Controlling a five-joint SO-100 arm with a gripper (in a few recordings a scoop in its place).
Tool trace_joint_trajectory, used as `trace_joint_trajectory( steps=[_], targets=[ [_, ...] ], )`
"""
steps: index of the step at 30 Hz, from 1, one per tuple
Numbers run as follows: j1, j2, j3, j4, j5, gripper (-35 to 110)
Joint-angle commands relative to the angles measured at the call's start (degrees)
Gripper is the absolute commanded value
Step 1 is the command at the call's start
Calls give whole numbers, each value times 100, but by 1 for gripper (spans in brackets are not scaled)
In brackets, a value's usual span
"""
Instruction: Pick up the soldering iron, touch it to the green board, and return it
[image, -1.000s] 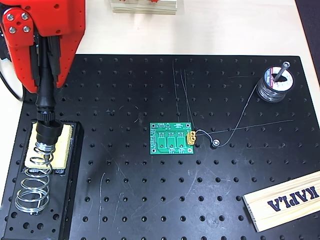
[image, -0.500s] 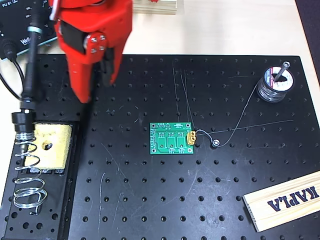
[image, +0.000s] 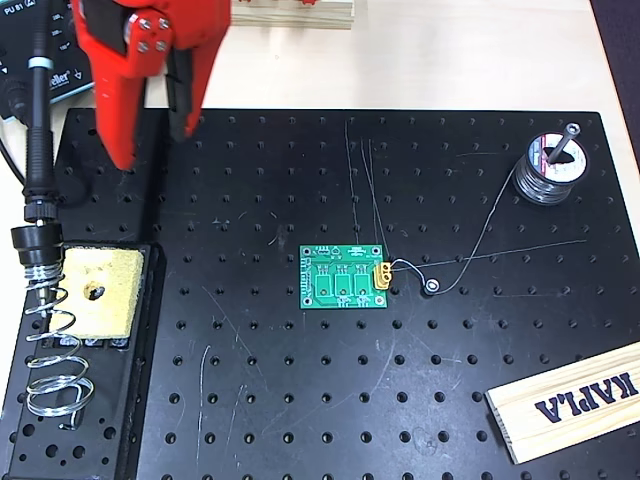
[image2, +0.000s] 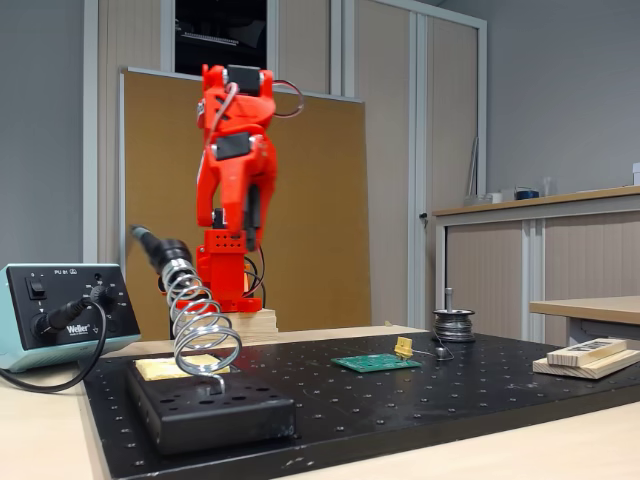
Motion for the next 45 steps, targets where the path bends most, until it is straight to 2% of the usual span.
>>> trace_joint_trajectory(
  steps=[1,7,17,29,36,40,45],
  targets=[
    [387,422,255,-141,-246,20],
    [888,642,571,-554,-949,20],
    [1292,1116,1081,-659,-1178,19],
    [1582,475,483,-817,-1547,17],
    [1433,1099,598,-747,-2057,17],
    [896,1907,896,-721,-2206,17],
    [44,2936,2101,-914,-1230,8]
  ],
)
